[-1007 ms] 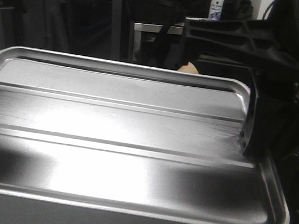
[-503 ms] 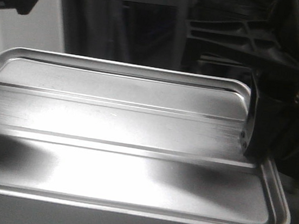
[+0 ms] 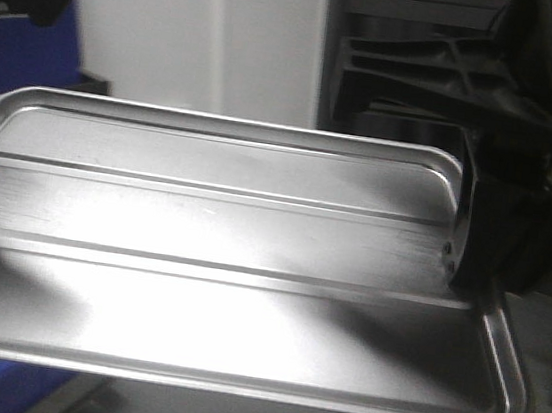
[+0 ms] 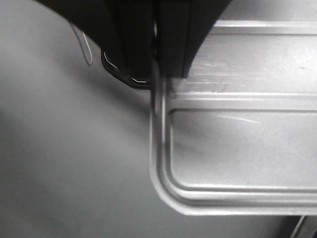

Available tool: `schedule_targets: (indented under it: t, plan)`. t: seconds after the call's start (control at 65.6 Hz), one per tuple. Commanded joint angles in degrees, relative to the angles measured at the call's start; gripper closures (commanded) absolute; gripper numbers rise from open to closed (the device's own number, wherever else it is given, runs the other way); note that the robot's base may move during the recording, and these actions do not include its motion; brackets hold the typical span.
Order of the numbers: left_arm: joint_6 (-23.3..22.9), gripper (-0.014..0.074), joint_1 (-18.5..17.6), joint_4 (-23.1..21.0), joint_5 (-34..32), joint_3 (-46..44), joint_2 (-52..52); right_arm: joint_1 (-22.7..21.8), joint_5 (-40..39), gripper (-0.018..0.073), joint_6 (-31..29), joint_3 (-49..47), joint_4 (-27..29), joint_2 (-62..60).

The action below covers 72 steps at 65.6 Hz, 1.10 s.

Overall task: Grab silver tray and place in blue box
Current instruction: 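Carry the tray with both grippers toward the blue crates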

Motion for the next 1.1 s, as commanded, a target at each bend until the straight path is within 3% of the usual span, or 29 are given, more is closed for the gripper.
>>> schedule_targets:
  t: [0.0,0.625,1.083]
  plan:
    - [-0.86,0.0700,-0.03,3.55,2.58,-1.48,-1.21,-0.26,4.01,0.0503,-0.15,-1.36,-3.16,-1.79]
    - [-0.86,0.0700,-0.03,3.55,2.58,-1.48,-1.21,-0.26,4.68,0.0503,-0.15,-1.36,-3.16,-1.79]
    - [-0.86,0.0701,-0.03,3.55,2.58,-1.48,-1.21,-0.26,9.74,0.0503,-0.15,-1.36,-3.16,-1.79]
